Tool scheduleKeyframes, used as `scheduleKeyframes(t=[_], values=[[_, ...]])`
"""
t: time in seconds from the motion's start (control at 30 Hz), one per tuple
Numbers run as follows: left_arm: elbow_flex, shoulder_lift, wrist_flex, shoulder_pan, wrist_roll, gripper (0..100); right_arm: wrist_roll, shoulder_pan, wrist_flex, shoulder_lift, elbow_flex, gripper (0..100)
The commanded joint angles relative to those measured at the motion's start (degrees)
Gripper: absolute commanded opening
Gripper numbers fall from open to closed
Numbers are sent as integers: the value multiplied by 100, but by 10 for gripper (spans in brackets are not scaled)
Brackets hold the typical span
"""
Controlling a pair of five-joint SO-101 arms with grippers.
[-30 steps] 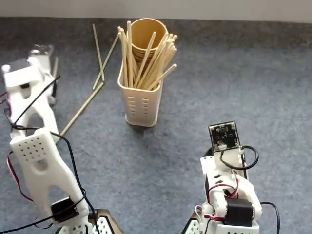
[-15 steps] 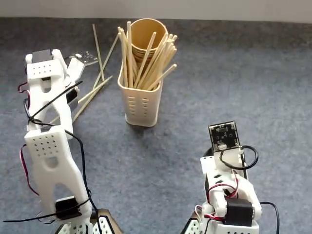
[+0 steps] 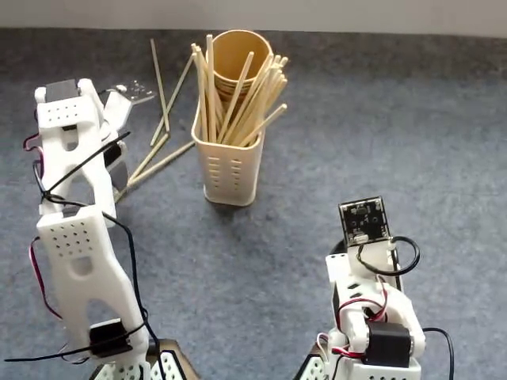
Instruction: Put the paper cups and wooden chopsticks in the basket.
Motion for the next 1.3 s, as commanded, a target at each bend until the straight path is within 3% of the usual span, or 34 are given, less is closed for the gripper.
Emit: scheduleKeyframes(t=[0.0, 0.43, 0.57, 0.7, 0.9, 1.27], values=[[-48, -295, -35, 268, 229, 168, 62, -40, -75, -40, -40, 187], [-92, 1147, -615, 312, 264, 159, 62, -40, -75, -40, -40, 187], [-92, 1147, -571, 391, 246, 18, 62, -40, -75, -40, -40, 187], [-110, 1138, -554, 435, 255, 3, 62, -40, -75, -40, -40, 187], [-1068, 1138, -53, 400, 325, 5, 62, -40, -75, -40, -40, 187], [-3354, 57, -44, 549, 1618, 4, 62, -40, -75, -40, -40, 187]])
